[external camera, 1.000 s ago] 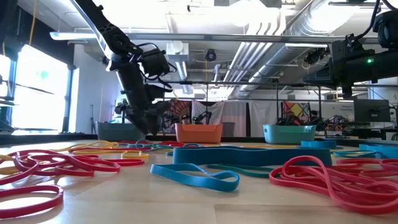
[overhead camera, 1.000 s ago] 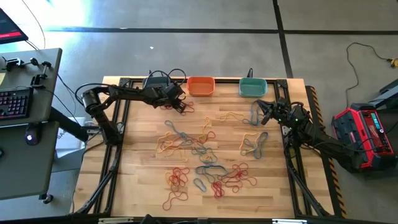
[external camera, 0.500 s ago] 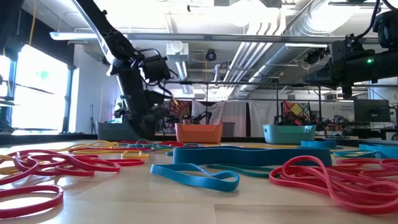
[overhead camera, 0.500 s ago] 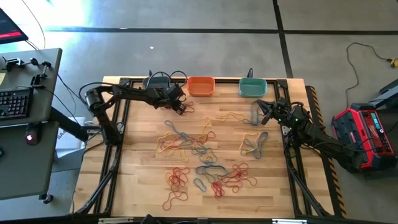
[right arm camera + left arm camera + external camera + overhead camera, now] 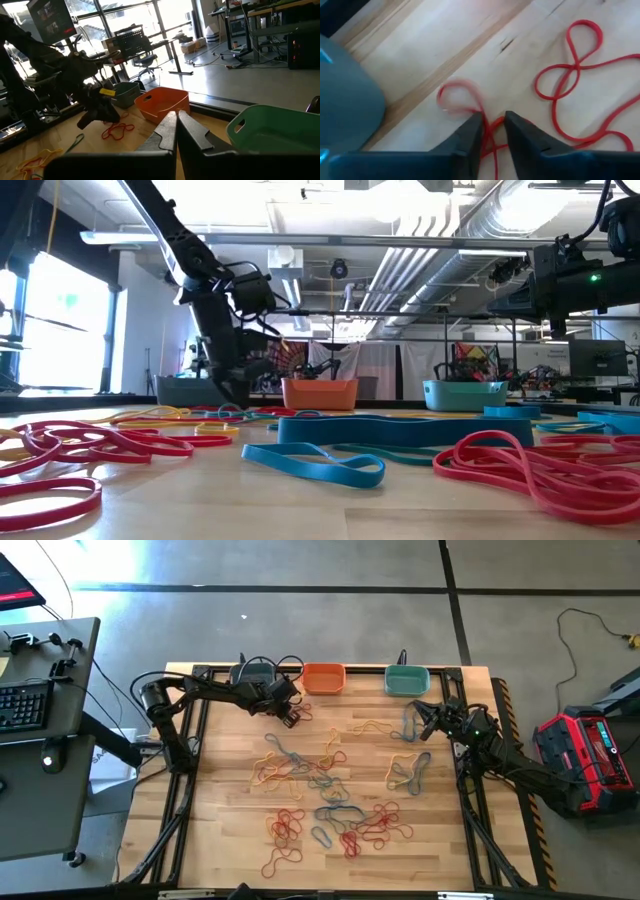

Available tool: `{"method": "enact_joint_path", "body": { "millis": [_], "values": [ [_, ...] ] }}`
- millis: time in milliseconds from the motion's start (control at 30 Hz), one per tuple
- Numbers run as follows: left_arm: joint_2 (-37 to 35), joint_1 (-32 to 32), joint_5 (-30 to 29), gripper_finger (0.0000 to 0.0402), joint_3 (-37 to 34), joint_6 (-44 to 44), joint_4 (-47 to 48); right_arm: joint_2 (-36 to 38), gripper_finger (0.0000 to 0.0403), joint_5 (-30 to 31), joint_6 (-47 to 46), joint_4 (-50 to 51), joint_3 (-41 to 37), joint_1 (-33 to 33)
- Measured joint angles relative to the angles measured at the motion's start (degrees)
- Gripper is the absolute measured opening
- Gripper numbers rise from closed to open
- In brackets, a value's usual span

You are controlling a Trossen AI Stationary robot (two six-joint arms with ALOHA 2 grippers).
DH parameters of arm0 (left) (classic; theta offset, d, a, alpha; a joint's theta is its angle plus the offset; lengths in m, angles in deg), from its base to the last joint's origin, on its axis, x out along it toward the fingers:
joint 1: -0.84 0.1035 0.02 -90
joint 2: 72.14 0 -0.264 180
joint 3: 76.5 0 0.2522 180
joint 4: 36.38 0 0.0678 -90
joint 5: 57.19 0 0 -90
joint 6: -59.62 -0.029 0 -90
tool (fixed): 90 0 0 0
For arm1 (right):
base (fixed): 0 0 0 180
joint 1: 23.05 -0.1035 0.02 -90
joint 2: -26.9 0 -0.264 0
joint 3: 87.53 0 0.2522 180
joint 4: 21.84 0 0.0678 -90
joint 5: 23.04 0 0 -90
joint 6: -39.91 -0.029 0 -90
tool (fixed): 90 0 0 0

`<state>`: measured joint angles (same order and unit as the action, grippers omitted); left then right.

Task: Sort rubber bands into baskets
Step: Put the red rubber band into the blue bin

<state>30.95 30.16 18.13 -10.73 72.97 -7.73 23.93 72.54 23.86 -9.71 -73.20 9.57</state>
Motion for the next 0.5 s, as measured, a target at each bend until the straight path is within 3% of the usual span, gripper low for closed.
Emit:
{"method": "enact_joint_path", "body": {
  "millis": [167, 500],
  "values": [
    [-0.75, -0.38, -0.38, 0.0008, -0.13, -2.03, 0.36, -0.01, 0.0000, 0.01, 0.00, 0.00, 0.01, 0.01],
    [-6.95, -4.64, -4.27, 0.0001, -0.33, -5.06, 2.18, 0.01, 0.0000, -0.01, 0.00, 0.00, 0.01, 0.01]
  ]
}}
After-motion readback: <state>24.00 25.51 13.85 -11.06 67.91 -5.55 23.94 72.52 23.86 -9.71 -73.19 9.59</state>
